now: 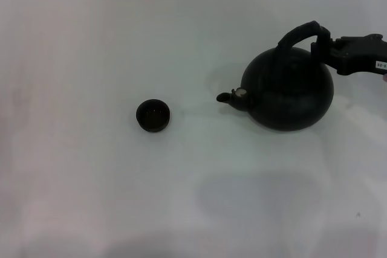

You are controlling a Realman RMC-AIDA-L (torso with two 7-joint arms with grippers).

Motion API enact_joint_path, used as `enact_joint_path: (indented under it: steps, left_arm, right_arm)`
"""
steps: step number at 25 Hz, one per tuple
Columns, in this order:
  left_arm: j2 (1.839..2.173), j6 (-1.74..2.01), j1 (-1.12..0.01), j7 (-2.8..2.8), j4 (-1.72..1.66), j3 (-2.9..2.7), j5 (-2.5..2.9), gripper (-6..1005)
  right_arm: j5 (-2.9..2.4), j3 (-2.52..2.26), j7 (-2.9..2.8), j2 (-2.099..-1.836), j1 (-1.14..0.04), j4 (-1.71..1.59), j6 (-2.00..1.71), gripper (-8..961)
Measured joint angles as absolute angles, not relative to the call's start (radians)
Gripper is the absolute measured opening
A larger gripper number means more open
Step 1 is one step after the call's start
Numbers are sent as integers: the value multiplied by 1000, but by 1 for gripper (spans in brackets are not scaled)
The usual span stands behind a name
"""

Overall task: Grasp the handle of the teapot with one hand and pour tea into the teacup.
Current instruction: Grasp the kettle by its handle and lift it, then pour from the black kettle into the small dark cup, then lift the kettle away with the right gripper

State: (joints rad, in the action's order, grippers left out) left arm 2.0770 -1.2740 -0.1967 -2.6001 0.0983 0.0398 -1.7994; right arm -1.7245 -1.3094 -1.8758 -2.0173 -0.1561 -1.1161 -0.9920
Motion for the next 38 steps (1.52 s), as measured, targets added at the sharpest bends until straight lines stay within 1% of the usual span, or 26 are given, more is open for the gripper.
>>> enact_joint_path:
  steps: [5, 9, 16, 27, 38]
  left_arm:
    - [2077, -1276, -196, -2600, 100, 40, -1799, 892]
    - [2077, -1278, -196, -2600, 99, 40, -1799, 892]
    - [2077, -1284, -196, -2600, 100, 40, -1799, 892]
    - [2077, -1283, -196, -2600, 100, 40, -1799, 891]
    - [2077, -1276, -201, -2600, 98, 40, -1799, 891]
  right_arm:
    - [-1669, -1303, -1891, -2018, -157, -1112, -993, 182]
    - [-1598, -1295, -1897, -2013, -160, -1115, -1019, 182]
    - [-1597, -1325, -1896, -2017, -170, -1180, -1024, 180]
    - [-1609, -1538, -1880, -2013, -204, -1274, -805, 178]
    - [-1709, -1712, -1830, -2015, -224, -1328, -632, 173]
